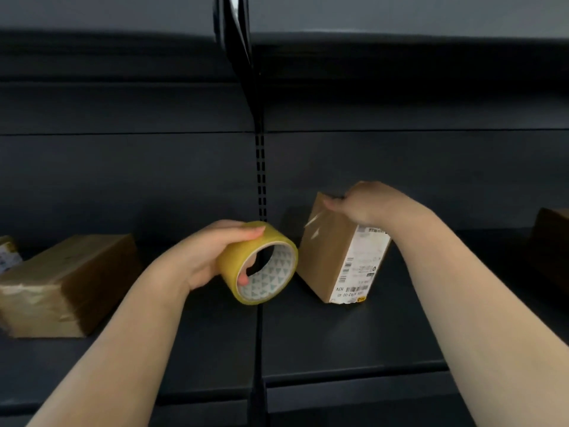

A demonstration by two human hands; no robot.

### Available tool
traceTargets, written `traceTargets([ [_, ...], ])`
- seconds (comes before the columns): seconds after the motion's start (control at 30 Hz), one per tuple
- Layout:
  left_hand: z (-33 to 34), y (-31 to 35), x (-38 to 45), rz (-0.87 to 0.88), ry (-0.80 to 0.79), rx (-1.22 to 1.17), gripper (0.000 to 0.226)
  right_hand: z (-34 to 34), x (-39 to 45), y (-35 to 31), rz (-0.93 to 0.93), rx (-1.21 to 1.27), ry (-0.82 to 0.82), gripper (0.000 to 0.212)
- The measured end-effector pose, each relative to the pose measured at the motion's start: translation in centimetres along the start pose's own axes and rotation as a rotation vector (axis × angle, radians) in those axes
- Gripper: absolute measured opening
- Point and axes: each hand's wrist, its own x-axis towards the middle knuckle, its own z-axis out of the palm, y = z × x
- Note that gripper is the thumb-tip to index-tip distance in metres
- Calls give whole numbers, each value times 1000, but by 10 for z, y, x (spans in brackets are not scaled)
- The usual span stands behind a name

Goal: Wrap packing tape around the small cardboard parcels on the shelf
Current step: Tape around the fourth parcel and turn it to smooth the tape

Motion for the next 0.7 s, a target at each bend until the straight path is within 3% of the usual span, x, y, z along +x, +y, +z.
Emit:
traceTargets([
  [0.07, 7, 9, 4, -38, 78, 104, 21, -1, 2, 6, 35, 57, 5, 53],
  [0.2, 9, 10, 9, -106, 104, 393, 35, -3, 7, 24, 95, 212, 15, 57],
  [0.4, -2, 13, 3, 79, -183, -70, 39, -1, 8, 49, 187, 477, 57, 57],
  [0.47, 0, 11, 5, 80, -164, -40, 36, -2, 2, 54, 209, 571, 34, 50],
  [0.6, 20, 12, 7, -88, -62, 207, 14, 9, -12, 59, 313, 740, -52, 36],
  [0.7, 22, 15, 8, -88, -42, 215, 15, 28, -16, 69, 414, 922, -77, 37],
])
